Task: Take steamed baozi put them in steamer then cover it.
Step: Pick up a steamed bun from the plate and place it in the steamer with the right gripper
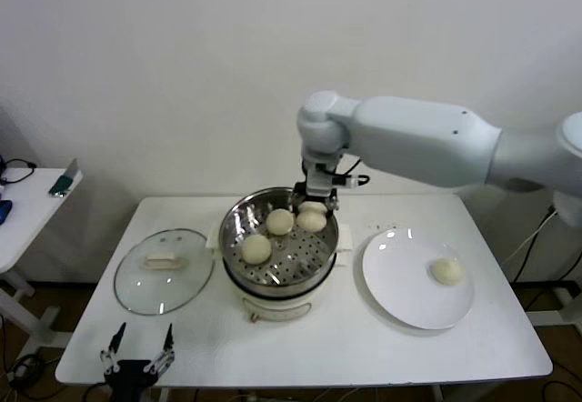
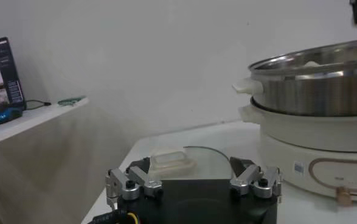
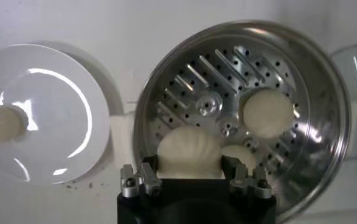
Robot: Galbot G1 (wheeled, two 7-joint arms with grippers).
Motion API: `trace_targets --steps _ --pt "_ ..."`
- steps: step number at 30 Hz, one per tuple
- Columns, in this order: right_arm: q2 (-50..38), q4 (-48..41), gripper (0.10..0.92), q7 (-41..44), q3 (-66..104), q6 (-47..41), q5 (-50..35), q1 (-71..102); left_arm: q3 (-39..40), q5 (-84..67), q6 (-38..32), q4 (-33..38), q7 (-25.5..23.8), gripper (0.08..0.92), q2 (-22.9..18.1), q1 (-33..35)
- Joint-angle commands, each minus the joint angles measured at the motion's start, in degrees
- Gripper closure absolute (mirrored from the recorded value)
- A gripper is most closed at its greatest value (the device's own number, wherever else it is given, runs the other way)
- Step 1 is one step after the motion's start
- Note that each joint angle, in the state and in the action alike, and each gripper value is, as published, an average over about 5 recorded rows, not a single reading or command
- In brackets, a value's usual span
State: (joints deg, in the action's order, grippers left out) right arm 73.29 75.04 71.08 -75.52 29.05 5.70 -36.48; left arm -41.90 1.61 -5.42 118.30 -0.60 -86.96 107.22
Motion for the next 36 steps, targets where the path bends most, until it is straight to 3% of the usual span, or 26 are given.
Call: trace_targets --steps 1,23,31,36 --pt "7.09 -0.01 0.343 0.64 1.61 2.75 5.78 8.03 -0.17 -0.15 0.18 -0.57 -0.02 0.177 0.34 -0.41" --pt "5.01 1.28 0.337 0.62 -1.03 1.91 3.93 8.31 -0.60 -0.05 -0.20 -2.80 -0.04 0.177 0.86 -1.06" --pt "4.69 1.27 0.220 0.65 -0.35 2.17 4.09 7.26 -1.15 -0.27 -0.53 -3.42 0.06 0.177 1.30 -0.71" --pt "4.10 1.03 0.203 0.61 0.93 3.00 4.48 5.75 -0.96 -0.04 -0.46 -3.42 0.05 0.177 0.98 -0.94"
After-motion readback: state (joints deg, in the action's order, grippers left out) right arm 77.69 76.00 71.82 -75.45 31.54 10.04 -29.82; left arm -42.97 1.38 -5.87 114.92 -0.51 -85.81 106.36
